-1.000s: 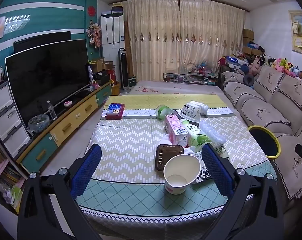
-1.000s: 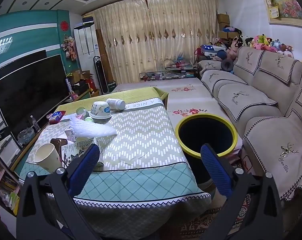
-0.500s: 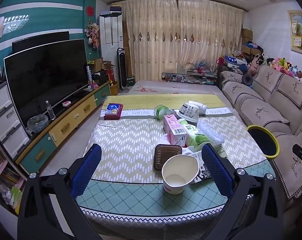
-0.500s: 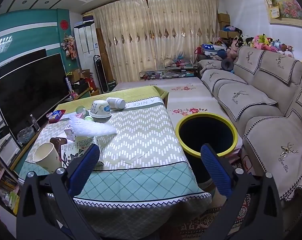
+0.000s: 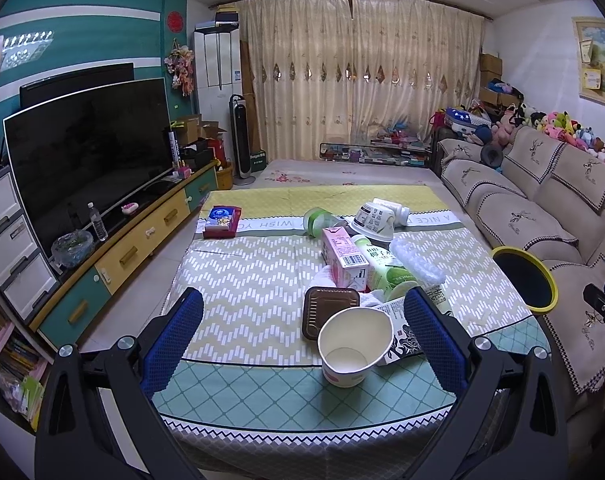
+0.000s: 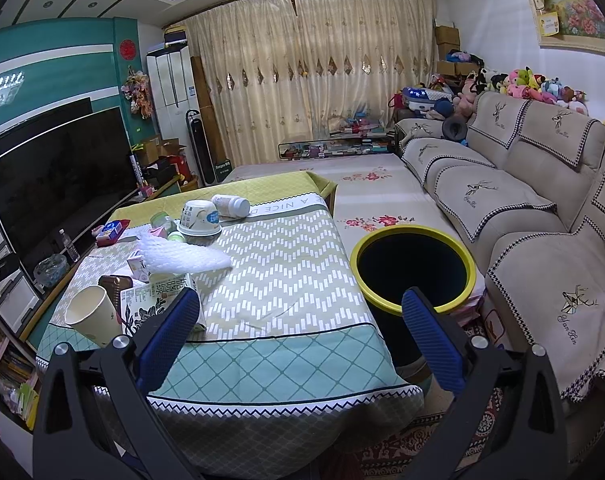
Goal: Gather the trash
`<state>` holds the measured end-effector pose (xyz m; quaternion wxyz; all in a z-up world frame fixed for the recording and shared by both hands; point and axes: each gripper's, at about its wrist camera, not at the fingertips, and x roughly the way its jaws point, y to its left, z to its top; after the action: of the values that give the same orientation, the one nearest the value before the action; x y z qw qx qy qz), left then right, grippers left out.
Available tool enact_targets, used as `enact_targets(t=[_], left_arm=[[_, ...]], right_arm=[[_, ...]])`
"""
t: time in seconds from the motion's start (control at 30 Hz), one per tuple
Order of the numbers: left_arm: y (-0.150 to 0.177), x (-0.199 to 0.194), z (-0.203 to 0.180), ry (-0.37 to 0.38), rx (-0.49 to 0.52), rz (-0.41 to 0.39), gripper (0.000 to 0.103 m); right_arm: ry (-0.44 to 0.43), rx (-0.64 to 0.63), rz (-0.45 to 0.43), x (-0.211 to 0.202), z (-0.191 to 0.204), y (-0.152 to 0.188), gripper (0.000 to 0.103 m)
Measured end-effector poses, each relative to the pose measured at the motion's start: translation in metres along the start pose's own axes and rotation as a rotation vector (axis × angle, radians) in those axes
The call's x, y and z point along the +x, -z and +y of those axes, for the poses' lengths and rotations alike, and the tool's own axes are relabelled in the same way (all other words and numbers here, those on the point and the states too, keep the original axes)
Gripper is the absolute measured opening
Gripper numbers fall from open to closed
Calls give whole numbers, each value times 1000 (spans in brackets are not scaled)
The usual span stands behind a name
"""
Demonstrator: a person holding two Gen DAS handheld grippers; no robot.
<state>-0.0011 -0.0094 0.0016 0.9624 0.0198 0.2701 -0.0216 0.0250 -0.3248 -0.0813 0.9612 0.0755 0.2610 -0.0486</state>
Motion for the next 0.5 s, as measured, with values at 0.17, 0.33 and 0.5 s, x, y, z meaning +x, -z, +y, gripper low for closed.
enact_targets(t=[0.17,0.33,0.5], left_arm=[[0,0,0,2,0,2,99],[0,0,0,2,-1,2,99],[1,0,0,6,2,3,99]], right_arm=[[2,0,1,1,0,0,97],[2,1,1,1,0,0,97],[2,1,2,1,0,1,97]])
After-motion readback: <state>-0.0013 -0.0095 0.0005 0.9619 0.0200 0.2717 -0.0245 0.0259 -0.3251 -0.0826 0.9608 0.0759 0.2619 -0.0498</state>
